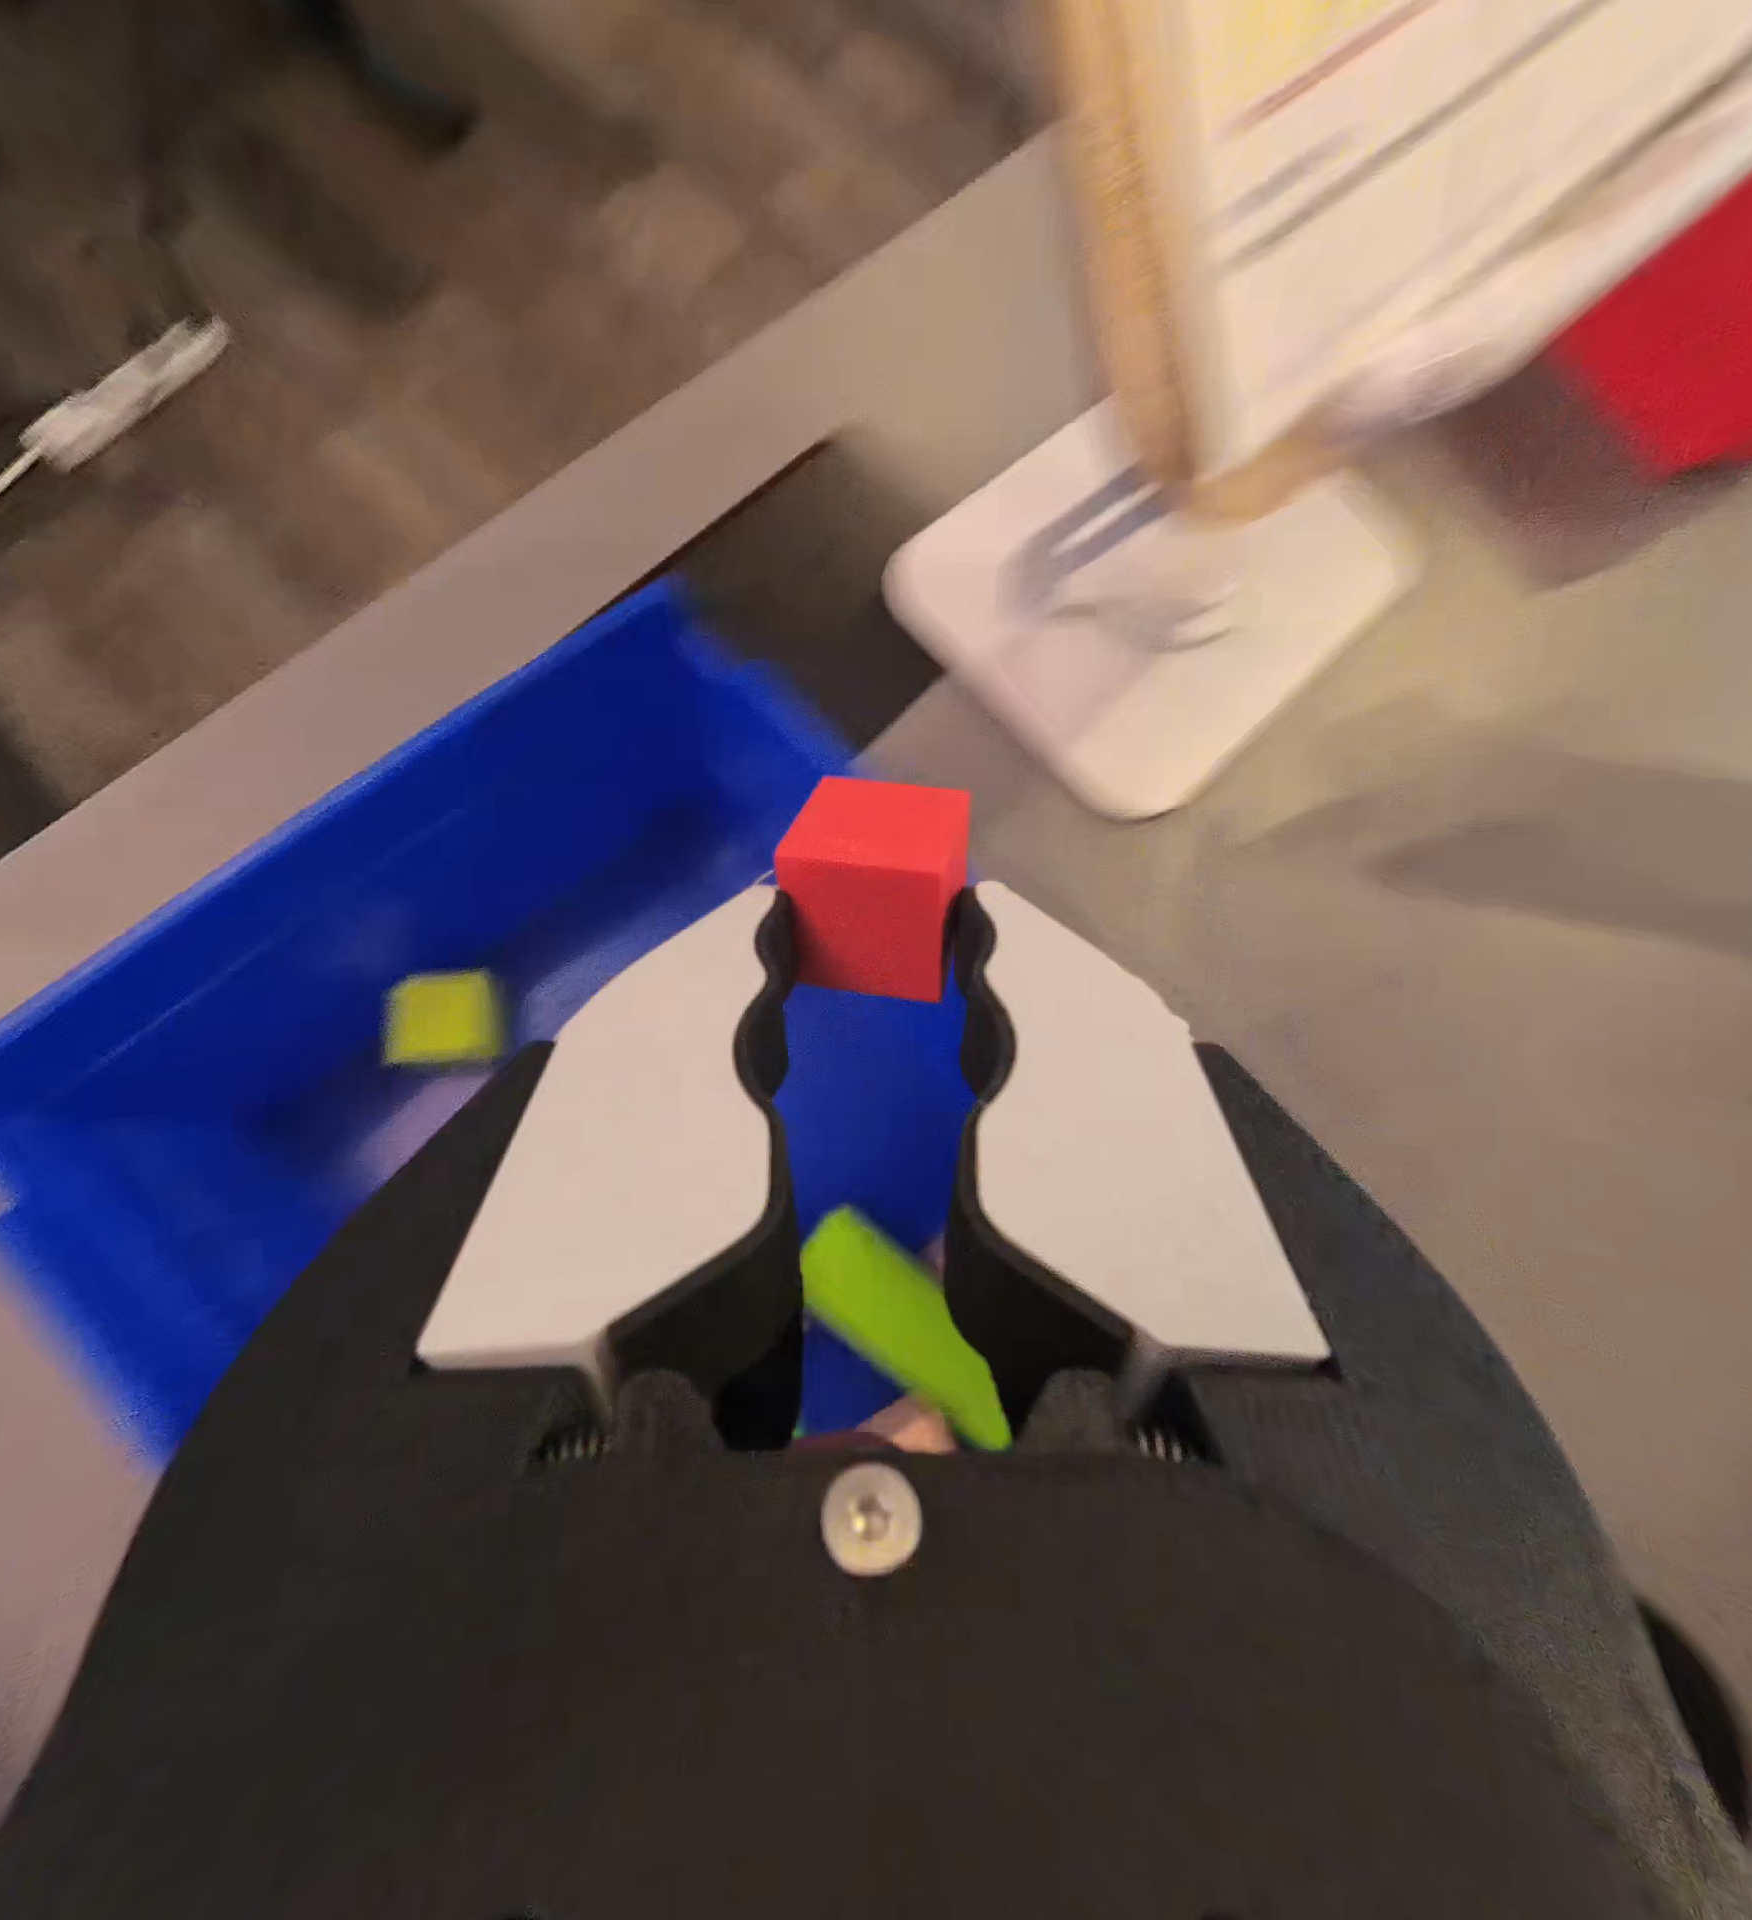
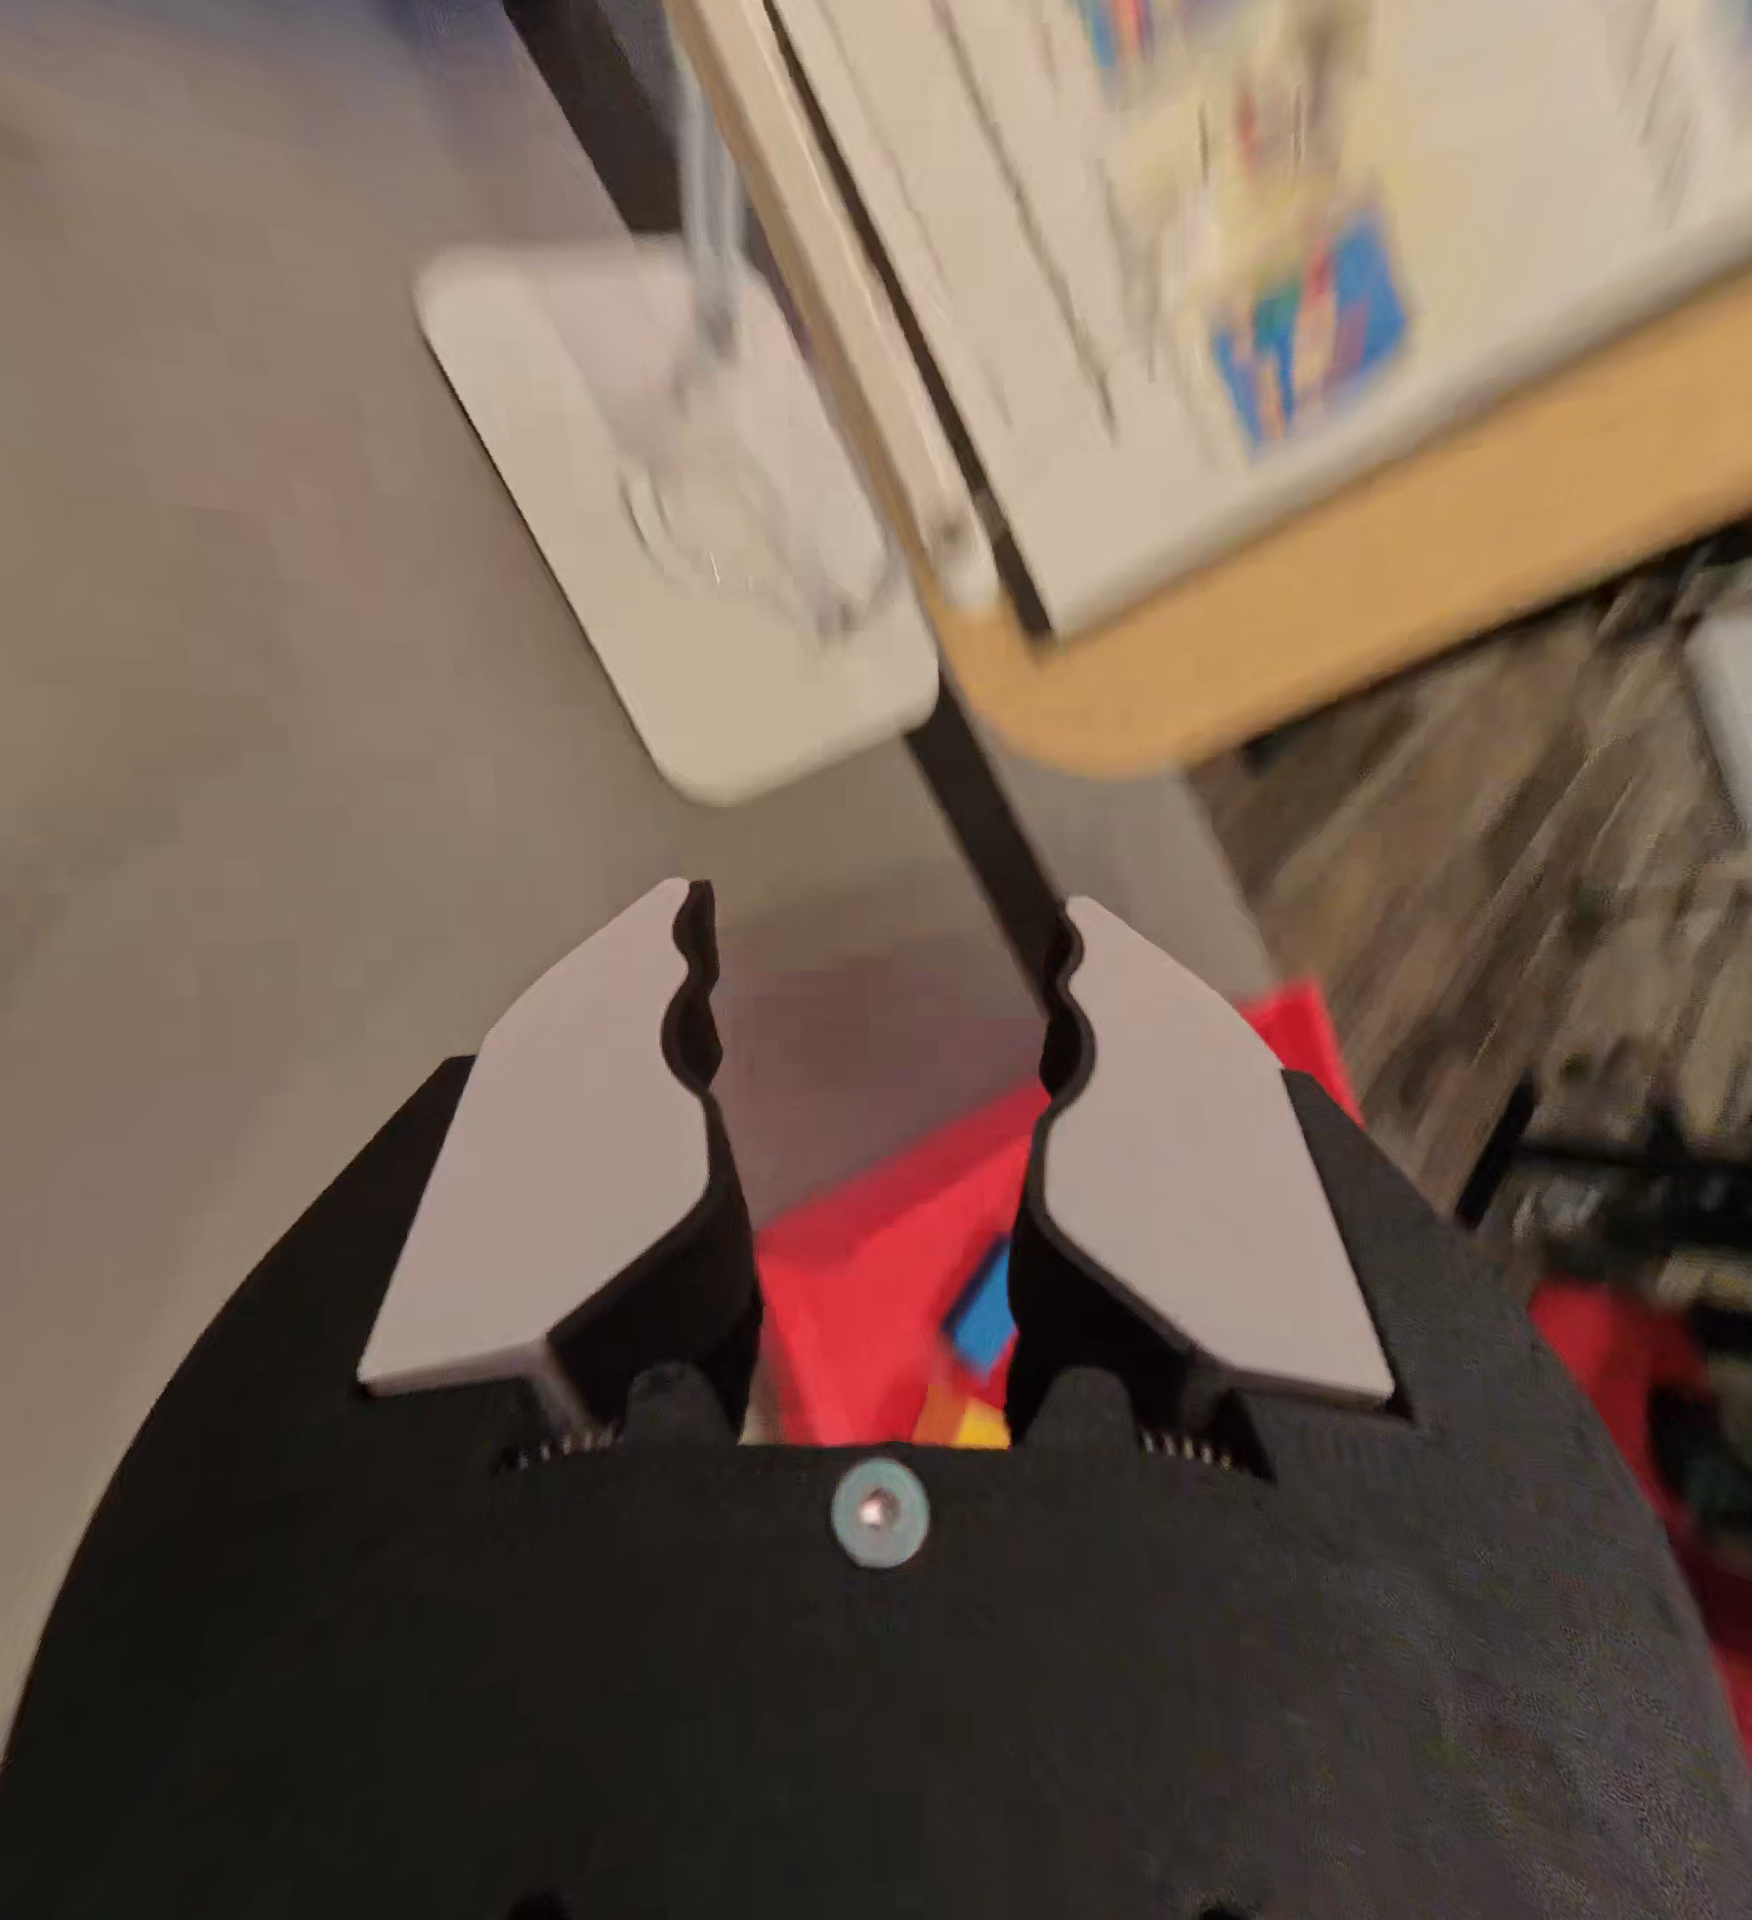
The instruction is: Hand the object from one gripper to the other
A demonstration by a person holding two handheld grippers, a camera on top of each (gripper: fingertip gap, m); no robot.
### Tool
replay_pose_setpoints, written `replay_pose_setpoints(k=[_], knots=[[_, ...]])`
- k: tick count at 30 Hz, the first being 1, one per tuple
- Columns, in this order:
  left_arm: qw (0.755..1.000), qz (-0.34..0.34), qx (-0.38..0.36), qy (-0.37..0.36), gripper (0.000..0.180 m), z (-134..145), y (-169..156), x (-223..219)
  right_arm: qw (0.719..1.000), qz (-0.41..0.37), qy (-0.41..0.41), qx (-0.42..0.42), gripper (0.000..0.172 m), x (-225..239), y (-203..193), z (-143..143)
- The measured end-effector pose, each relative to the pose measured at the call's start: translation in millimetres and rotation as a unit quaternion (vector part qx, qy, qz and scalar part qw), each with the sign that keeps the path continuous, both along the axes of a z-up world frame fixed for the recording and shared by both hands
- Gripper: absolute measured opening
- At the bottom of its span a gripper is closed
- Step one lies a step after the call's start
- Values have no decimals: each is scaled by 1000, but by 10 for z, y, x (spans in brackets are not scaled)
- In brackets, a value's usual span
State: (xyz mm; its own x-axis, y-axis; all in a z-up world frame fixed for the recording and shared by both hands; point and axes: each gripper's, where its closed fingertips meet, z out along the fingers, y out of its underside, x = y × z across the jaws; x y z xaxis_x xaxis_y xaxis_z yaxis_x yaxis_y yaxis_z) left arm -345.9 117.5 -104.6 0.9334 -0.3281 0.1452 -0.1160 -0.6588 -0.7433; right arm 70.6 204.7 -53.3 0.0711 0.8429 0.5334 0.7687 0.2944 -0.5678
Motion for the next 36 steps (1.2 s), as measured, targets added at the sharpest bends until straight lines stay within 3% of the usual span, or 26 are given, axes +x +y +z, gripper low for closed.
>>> replay_pose_setpoints(k=[4,7,11,15,20,22,28,31,36], knots=[[985,-111,75,-112,30,465,-158,1088,981,147,78,103,48,-752,-752,215],[961,-188,100,-178,30,666,-297,1805,960,203,127,146,40,-1078,-1137,326],[923,-270,102,-253,30,784,-465,2497,941,224,164,193,47,-1246,-1312,429],[896,-322,90,-293,30,797,-560,2877,938,239,149,202,45,-1271,-1356,367],[877,-360,79,-309,30,781,-615,3137,933,258,134,214,41,-1244,-1405,306],[874,-369,76,-308,30,770,-623,3193,931,265,129,215,28,-1227,-1429,283],[859,-380,75,-333,31,828,-634,3249,937,256,142,192,27,-1123,-1416,342],[874,-356,109,-312,34,887,-514,3123,954,213,155,143,27,-934,-1163,447],[926,-264,185,-198,4,914,-143,2682,986,60,142,62,27,-275,-92,519]])
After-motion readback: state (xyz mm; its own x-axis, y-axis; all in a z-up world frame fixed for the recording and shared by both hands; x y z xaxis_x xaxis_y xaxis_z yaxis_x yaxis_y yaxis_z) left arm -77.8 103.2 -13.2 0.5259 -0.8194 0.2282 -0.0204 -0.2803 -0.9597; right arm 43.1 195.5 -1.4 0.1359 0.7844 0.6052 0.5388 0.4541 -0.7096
